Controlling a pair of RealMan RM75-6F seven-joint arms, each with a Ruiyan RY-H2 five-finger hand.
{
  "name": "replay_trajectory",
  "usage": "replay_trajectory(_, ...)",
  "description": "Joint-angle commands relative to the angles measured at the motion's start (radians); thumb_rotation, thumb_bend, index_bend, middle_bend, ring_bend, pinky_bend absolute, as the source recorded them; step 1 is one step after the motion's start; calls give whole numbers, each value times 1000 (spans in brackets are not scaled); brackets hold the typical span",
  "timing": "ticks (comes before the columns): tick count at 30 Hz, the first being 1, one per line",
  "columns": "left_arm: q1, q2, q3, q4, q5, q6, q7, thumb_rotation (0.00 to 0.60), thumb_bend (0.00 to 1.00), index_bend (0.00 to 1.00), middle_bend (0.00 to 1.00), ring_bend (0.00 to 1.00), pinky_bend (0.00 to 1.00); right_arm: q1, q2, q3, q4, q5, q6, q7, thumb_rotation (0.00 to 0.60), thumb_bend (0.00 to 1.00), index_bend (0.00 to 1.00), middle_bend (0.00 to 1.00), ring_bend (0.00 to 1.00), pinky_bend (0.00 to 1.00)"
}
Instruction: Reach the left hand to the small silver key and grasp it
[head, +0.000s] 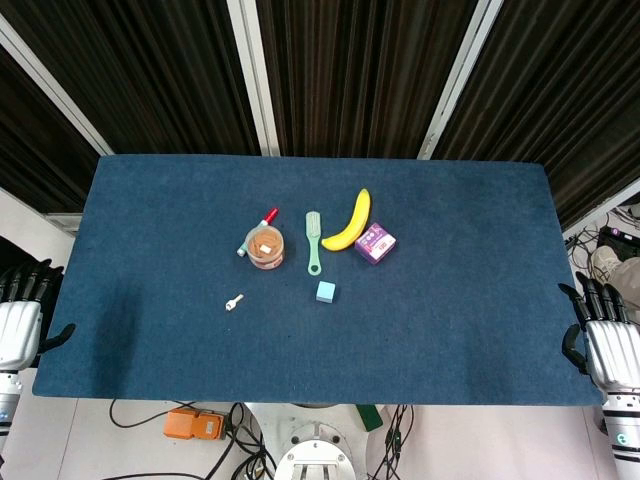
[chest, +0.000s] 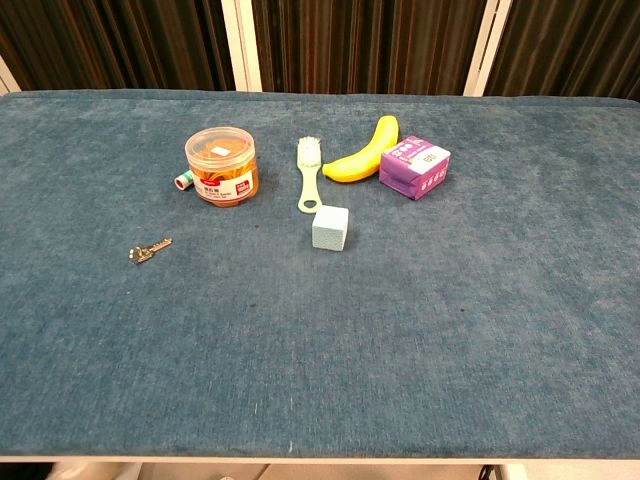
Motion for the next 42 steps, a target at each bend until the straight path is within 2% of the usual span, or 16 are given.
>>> replay_trajectory(1, 0, 1, 2, -3, 2, 2, 6, 600, 152, 150, 84, 0, 74, 0, 0, 0, 0, 0, 0, 1, 600, 1000, 209, 67, 47, 0)
replay_trajectory(12, -6, -2, 12, -15, 23, -4, 4, 600, 153, 150, 85, 0, 74, 0, 2, 1, -3, 4, -3, 9, 600, 1000, 209, 67, 47, 0)
replay_trajectory(19, -94, -44, 60, -40, 142, -118, -32, 600, 152, 150, 85, 0, 74, -2, 4, 0, -7, 5, -3, 16, 600, 1000, 209, 67, 47, 0)
replay_trajectory(25, -199, -91, 39, -69, 186, -216, -21, 600, 153, 154, 84, 0, 74, 1, 6, 0, -10, 11, -14, 20, 600, 1000, 209, 67, 47, 0)
replay_trajectory(32, -286, -176, 22, -13, 207, -282, -32, 600, 159, 261, 98, 0, 74, 1, 10, -1, -13, 13, -16, 28, 600, 1000, 209, 67, 47, 0)
replay_trajectory(42, -333, -292, 40, 105, 208, -308, -104, 600, 262, 371, 107, 0, 74, 3, 11, 1, -16, 20, -24, 34, 600, 1000, 209, 67, 47, 0)
